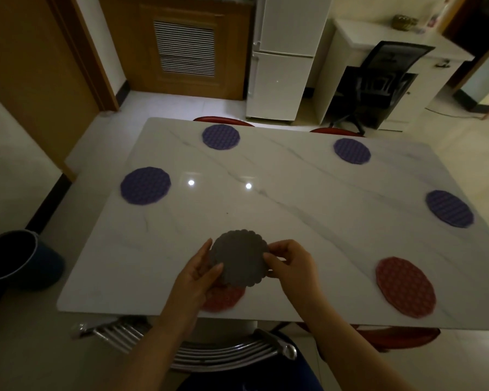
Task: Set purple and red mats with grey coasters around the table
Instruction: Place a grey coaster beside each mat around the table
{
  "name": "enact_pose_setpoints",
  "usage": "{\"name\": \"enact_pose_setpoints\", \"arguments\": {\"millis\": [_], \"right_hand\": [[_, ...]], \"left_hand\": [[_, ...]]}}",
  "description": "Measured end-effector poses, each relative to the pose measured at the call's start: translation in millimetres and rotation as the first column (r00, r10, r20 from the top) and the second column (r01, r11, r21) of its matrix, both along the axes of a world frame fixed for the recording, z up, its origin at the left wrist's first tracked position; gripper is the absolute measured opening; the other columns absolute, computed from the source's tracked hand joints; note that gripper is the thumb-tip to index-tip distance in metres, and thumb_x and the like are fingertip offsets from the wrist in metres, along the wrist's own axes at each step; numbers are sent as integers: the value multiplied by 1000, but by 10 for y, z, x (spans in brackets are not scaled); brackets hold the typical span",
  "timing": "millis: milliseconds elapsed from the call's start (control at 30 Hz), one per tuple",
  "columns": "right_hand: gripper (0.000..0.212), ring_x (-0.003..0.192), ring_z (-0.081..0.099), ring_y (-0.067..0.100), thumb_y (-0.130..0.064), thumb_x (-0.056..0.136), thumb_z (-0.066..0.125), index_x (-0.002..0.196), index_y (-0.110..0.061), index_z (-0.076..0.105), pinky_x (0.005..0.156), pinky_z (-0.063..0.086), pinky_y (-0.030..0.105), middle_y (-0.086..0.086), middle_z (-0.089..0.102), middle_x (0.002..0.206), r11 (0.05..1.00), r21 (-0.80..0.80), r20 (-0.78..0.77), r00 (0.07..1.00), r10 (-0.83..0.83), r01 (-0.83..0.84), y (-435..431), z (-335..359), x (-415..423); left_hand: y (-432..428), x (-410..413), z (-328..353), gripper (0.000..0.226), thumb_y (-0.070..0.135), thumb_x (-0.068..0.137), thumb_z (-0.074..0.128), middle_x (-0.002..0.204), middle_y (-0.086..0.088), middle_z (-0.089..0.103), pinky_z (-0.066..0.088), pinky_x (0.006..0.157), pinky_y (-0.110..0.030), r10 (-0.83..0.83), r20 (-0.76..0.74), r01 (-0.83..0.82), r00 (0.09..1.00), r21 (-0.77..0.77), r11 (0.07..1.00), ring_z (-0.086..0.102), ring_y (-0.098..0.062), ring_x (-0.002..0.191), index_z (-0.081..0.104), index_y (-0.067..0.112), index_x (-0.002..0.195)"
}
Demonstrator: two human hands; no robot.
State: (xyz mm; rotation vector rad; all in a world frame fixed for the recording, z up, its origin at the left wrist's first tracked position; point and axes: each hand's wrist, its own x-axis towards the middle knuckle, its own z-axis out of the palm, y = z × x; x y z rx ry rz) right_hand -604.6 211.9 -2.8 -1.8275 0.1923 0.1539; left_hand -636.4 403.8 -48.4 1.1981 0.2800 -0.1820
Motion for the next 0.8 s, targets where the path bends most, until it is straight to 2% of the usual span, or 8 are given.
{"name": "enact_pose_setpoints", "arguments": {"millis": [67,133,233,300,467,567,800], "right_hand": [[8,74,70,15,-7,87,62,88,-14,60,62,58,26,6,67,94,995,104,-38,999,5,-1,29,17,32],[7,72,70,16,-5,87,61,88,-11,59,61,58,27,8,66,93,981,193,-62,998,-22,34,29,20,87],[6,72,71,20,-4,89,58,88,-10,57,59,57,29,13,65,91,935,319,-109,986,-126,155,-72,-31,185],[6,71,71,23,-4,90,56,89,-11,55,56,56,29,15,65,89,913,333,-138,970,-202,238,-192,-149,221],[7,81,67,31,-3,89,55,95,-6,54,56,55,33,22,64,99,957,55,-310,916,-254,284,-449,-716,154],[15,82,66,31,-2,88,55,104,-1,55,54,56,33,22,63,101,962,-37,-412,873,-261,270,-539,-993,91],[25,78,65,24,-11,88,58,111,-5,55,58,58,30,10,63,91,957,-239,-398,883,-248,161,-555,-1220,39]], "left_hand": [[31,0,19,70,38,62,83,128,-3,64,54,92,-39,24,3,-24,1000,-28,999,62,-20,116,52,44,124],[71,11,11,78,42,56,88,124,-3,67,57,85,-34,48,4,-47,999,-84,995,64,-21,114,55,37,127],[171,11,-35,63,31,68,78,118,1,71,57,76,-27,132,5,-131,991,-98,987,66,-18,108,57,32,127],[271,-2,-70,53,26,72,72,115,3,72,57,74,-26,185,6,-184,983,-85,979,67,-17,106,58,34,123],[438,-3,-105,49,20,77,69,114,3,72,58,73,-28,253,-6,-253,967,-93,963,68,-19,105,58,33,123],[420,-3,-114,51,19,78,69,116,0,71,58,74,-30,252,-3,-251,968,-95,963,67,-21,106,57,31,126],[341,-24,-121,47,19,75,69,113,1,73,59,72,-30,240,-29,-242,970,-88,966,68,-21,105,59,36,118]]}}
